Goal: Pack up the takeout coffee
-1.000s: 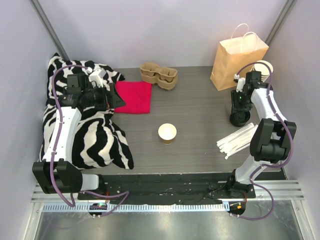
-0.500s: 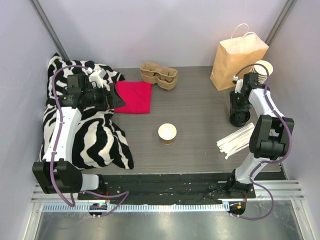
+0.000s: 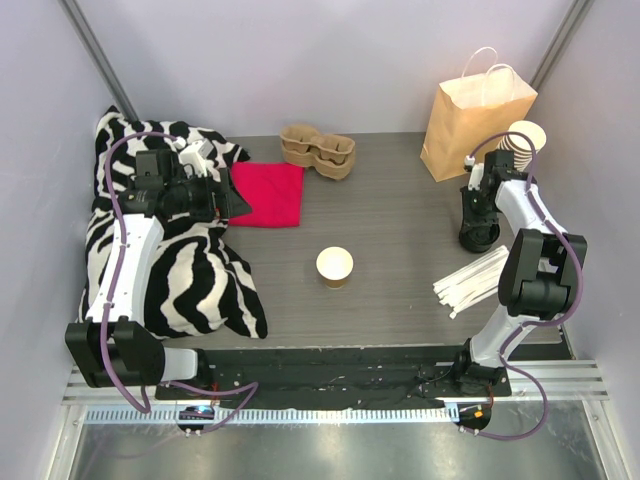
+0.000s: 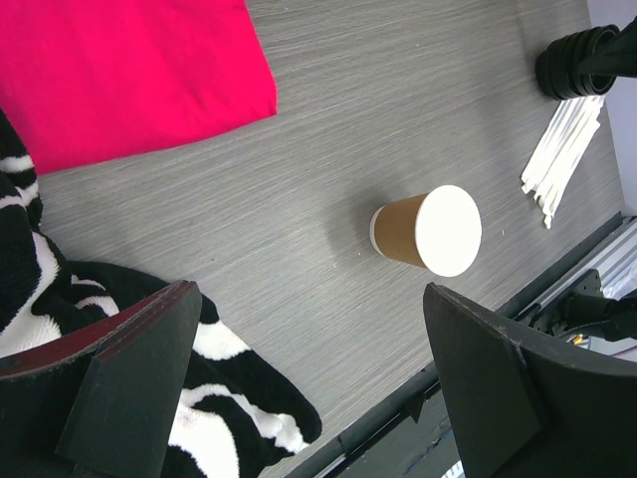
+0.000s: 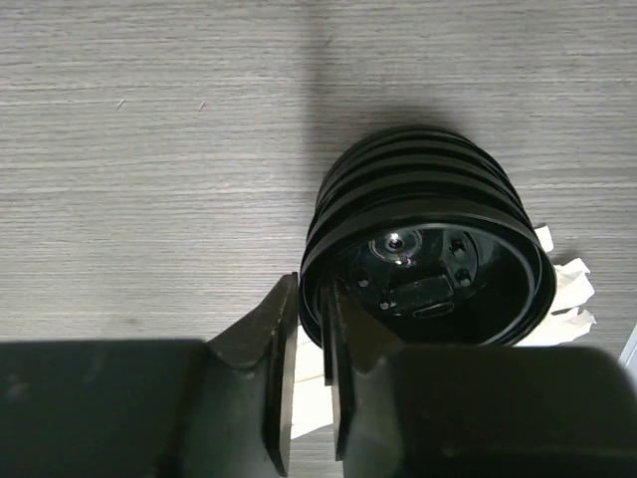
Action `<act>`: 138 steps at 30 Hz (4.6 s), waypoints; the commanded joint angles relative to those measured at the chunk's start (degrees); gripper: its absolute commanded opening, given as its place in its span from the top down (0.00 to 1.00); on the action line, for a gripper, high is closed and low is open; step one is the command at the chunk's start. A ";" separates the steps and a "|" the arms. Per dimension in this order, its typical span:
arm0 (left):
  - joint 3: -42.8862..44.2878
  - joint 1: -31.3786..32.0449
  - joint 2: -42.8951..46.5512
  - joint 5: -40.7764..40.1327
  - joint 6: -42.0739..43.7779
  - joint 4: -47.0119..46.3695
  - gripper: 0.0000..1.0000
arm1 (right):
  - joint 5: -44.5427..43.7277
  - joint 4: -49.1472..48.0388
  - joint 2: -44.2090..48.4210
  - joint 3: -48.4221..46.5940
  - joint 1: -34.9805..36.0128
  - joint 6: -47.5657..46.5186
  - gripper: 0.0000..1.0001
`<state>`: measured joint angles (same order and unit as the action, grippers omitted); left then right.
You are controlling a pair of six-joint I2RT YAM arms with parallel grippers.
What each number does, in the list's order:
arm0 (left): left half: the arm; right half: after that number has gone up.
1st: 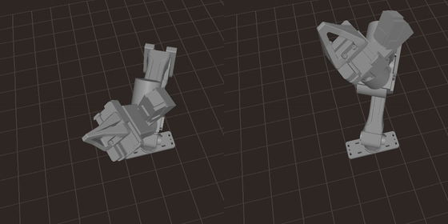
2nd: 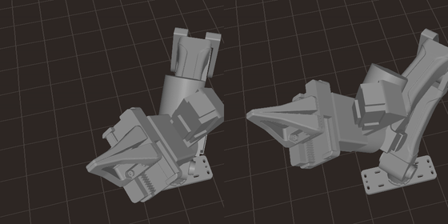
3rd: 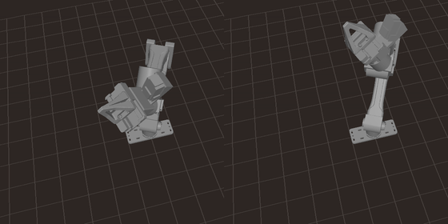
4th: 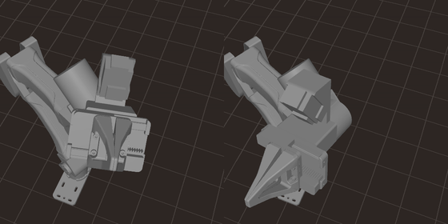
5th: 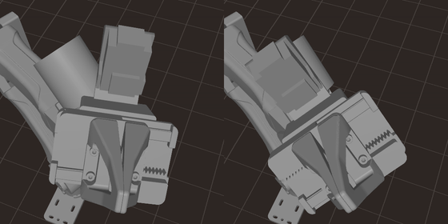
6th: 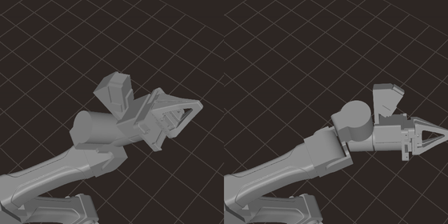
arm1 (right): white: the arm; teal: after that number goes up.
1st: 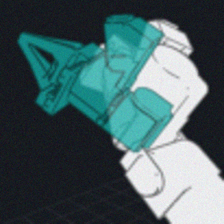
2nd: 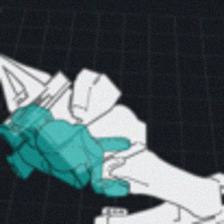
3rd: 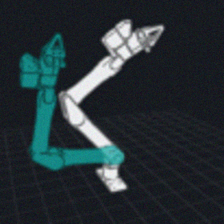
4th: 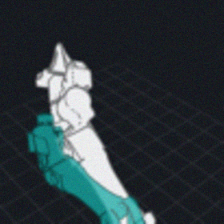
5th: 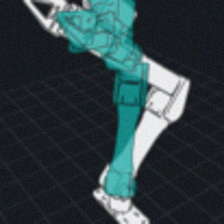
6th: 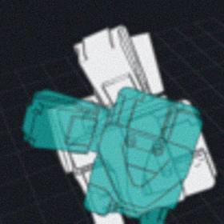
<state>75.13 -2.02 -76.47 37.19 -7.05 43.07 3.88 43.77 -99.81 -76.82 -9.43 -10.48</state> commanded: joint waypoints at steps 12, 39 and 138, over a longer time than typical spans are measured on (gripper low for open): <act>0.45 -0.26 0.62 0.96 1.16 -0.45 0.00 | 1.92 8.35 7.25 -7.72 0.29 -0.33 0.99; -3.32 22.12 17.75 10.48 42.86 -0.09 0.00 | 62.47 42.37 10.07 -15.83 27.27 -28.19 0.99; -7.19 30.15 -0.35 -13.11 -43.40 -47.72 1.00 | 32.68 -17.05 14.82 -18.90 31.40 32.80 0.50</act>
<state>67.85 29.34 -76.09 22.52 -49.12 -1.48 34.63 28.29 -85.73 -93.47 21.65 21.26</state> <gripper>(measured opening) 0.283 0.500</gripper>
